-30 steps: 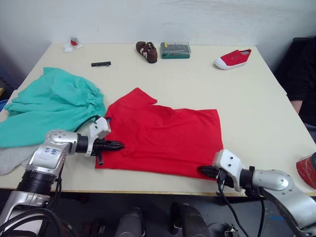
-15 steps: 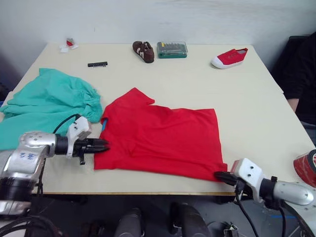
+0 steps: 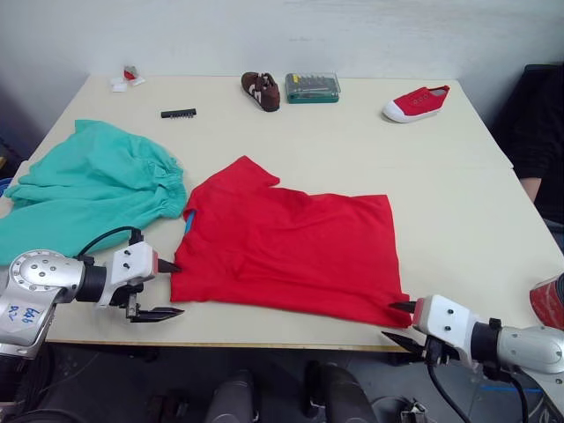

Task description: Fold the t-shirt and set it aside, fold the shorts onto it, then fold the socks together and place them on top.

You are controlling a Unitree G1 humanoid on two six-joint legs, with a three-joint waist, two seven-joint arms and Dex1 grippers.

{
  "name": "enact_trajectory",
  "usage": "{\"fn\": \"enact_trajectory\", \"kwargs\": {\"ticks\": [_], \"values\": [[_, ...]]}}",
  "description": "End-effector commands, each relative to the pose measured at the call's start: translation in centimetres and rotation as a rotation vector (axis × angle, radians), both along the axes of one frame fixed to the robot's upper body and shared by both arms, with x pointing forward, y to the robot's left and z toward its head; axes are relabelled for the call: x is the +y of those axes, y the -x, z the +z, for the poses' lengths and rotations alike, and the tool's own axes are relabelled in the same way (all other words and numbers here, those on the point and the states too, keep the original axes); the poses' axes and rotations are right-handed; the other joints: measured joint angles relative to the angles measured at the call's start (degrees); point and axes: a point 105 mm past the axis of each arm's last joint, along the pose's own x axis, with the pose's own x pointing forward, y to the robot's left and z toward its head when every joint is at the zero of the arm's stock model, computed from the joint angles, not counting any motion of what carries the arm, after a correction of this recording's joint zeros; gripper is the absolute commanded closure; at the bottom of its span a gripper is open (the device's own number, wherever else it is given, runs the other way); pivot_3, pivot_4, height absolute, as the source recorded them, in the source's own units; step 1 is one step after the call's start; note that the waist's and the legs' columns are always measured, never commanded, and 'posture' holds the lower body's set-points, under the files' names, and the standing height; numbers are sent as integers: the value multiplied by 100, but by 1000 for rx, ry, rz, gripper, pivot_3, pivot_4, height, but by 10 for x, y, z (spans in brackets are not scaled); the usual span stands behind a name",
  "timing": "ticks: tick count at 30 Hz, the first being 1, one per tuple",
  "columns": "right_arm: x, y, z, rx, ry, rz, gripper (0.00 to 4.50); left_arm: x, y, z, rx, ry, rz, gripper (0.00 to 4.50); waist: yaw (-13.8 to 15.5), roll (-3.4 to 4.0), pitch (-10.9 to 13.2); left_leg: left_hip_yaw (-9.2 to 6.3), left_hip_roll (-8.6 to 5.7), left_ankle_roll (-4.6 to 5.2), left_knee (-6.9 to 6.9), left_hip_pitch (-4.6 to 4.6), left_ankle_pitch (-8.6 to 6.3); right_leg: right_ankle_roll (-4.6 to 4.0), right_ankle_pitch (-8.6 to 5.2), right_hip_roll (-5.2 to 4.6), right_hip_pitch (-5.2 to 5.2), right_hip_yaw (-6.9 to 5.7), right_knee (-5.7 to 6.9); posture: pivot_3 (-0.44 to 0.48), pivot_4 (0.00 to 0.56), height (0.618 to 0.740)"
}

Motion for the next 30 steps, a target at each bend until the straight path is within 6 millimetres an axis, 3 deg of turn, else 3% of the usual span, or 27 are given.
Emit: {"fn": "enact_trajectory", "kwargs": {"ticks": [1, 4, 9, 13, 17, 23, 30], "values": [[-5, -4, -7, -9, 29, -8, 2166, 5, -8, -11, -42, -25, 13, 0, 0, 0, 0, 3, -1, 0, -2, 0, 0, 0, 0, 0, -1, 1, -1, 0, 150, 740], [-7, -5, -13, -4, 32, -10, 2891, 8, -12, -16, -52, -32, 15, 403, 1, -2, -1, 2, 0, 1, -3, 7, 1, 1, 1, 1, 7, 0, -1, 0, 150, 740], [-7, -6, -16, -6, 35, -2, 4500, 6, -12, -24, -45, -45, -25, 1837, 1, 3, -4, 5, 2, -22, -1, 15, 0, 5, 4, -1, 14, 3, -1, 0, 150, 740], [-10, -4, -17, -10, 33, 15, 4500, 3, -9, -22, -27, -19, -54, 3077, 1, 5, -5, 6, 5, -26, -2, 16, 4, 3, 3, -1, 14, 3, -2, 0, 150, 740], [-13, 0, -15, -11, 38, 79, 4500, 3, 12, -25, 82, -2, -106, 4357, -10, 5, -5, 10, 5, -23, -3, 14, 3, 3, 3, -1, 12, 2, -2, 0, 150, 740], [-20, 8, -15, 23, 57, 166, 4500, 7, 41, -29, 209, -4, -116, 4468, -50, 12, -10, 18, 5, 1, -30, 20, -10, 10, -14, 0, 8, 2, -8, 0, 150, 740], [-20, 14, -14, 66, 31, 189, 4500, 5, 37, -30, 171, -6, -82, 4468, -7, 15, -11, 19, 4, -5, -44, 24, -13, 9, -27, 6, 8, -2, -10, 0, 150, 740]]}}
